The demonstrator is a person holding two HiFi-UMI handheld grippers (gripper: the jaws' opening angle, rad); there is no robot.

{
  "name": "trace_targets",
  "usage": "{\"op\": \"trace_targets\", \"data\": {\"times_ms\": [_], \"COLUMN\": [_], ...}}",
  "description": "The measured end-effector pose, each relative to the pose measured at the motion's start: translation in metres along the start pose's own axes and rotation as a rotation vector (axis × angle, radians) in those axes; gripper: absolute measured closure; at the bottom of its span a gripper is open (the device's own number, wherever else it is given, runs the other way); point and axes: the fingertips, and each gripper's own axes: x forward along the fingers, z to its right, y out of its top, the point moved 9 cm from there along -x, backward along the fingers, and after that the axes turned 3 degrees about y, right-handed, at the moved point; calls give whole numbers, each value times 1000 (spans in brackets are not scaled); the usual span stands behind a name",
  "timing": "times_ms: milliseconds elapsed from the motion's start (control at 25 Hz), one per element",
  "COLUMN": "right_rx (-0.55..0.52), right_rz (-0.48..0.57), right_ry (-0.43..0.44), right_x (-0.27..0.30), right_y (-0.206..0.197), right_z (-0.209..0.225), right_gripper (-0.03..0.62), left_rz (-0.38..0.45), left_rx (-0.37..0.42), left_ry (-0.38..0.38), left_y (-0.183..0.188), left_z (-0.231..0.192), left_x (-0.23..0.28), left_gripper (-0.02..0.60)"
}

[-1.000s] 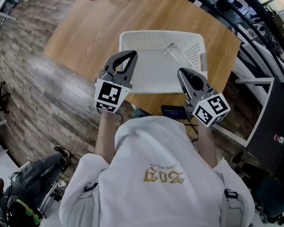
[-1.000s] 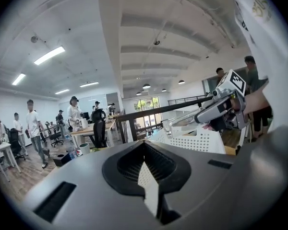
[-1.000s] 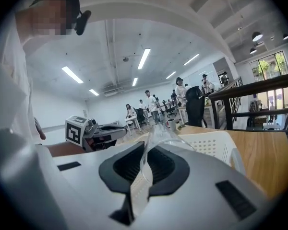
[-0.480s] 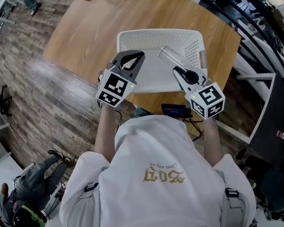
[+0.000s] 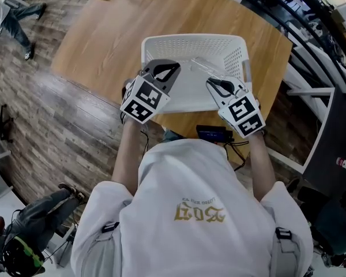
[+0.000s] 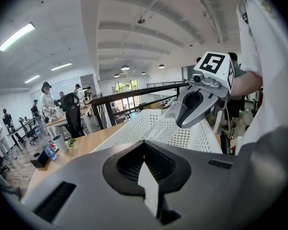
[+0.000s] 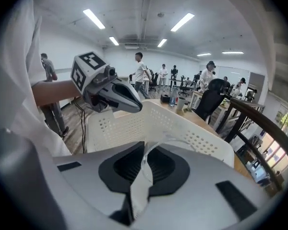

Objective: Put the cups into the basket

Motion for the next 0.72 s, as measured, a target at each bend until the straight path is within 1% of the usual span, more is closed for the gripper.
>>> {"op": "trace_targets", "data": {"times_ms": [160,240,400,600,720], "right_rx": [-47,-79,-129,-184,-216], "right_rz": [-83,-114,-189,-245,-281], "right_ry": [28,34,50,83,116], "right_x": [9,12,18,27,33], "right_y": [-5,-6,-10,-11,-11], "right_z": [0,0,2,2,2], "right_gripper": [569,569,569,569,569], "left_rz": [-18,-45,-124,-223,-316], "left_rx": [16,40,114,170,223], "left_ry": [-27,-42,-82,-141,-166], "left_y": [0,1,2,0,-4], "left_z": [5,6,12,20,25], "left_x": [5,10,21,34,42], "left_gripper": [575,575,575,575,575]}}
